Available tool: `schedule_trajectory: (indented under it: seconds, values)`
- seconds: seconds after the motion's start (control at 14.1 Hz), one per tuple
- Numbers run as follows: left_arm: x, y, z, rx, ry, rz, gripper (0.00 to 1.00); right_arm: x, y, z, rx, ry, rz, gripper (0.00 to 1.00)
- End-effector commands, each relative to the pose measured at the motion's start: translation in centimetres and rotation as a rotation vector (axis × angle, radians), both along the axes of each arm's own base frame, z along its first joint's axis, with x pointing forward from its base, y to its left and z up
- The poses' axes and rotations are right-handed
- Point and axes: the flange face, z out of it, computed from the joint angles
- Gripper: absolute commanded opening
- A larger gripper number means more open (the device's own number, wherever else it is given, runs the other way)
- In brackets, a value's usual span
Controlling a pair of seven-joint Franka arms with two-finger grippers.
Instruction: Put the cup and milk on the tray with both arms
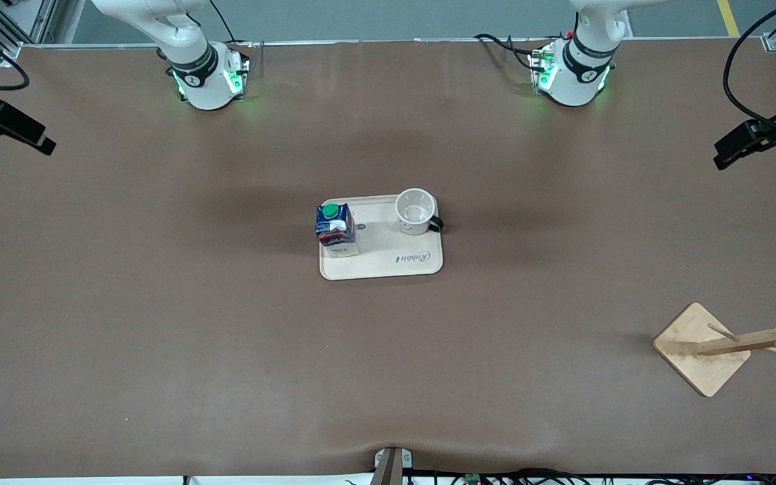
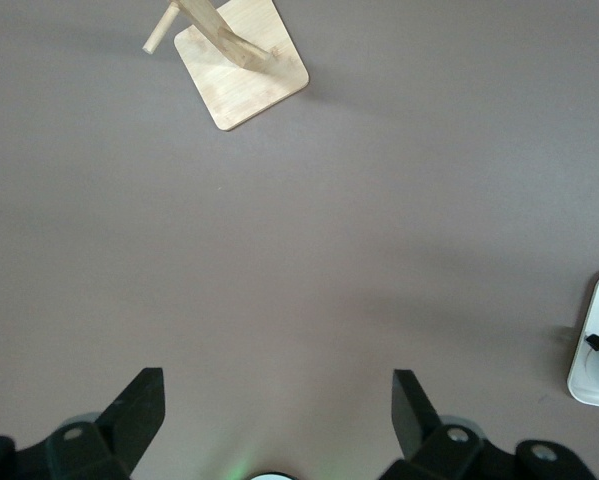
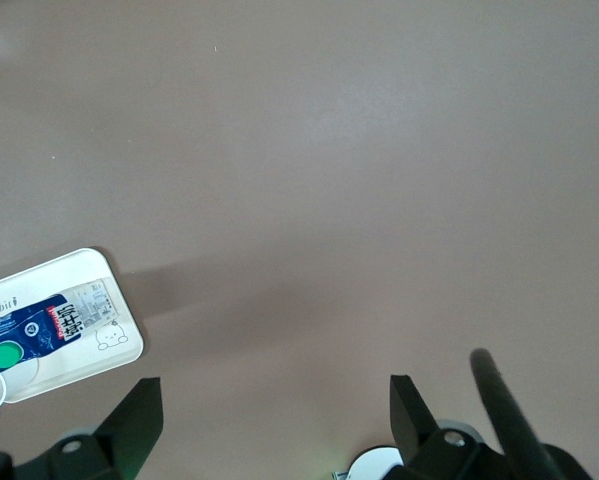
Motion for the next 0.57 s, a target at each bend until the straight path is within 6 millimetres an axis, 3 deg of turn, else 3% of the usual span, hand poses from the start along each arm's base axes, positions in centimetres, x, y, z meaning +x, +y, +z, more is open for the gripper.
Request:
schedule_trajectory:
  seconds: [0.0,0.36,0.5]
  values:
    - [0.1,0.4,0.4,0.008,-0.009,-0.029,1.00,-0.2,-1.7,-1.7,-0.009,0.010,0.098,1.00]
    - [0.1,1.3,2.2,-0.004,-0.043,-0.032,1.00,0.5,-4.4,-1.8,-0.009,-0.031,0.250,1.00]
    - [0.1,1.3,2.1,-0.004,-0.036,-0.033,1.00,0.6,-4.4,-1.8,-0.011,-0.030,0.253,1.00]
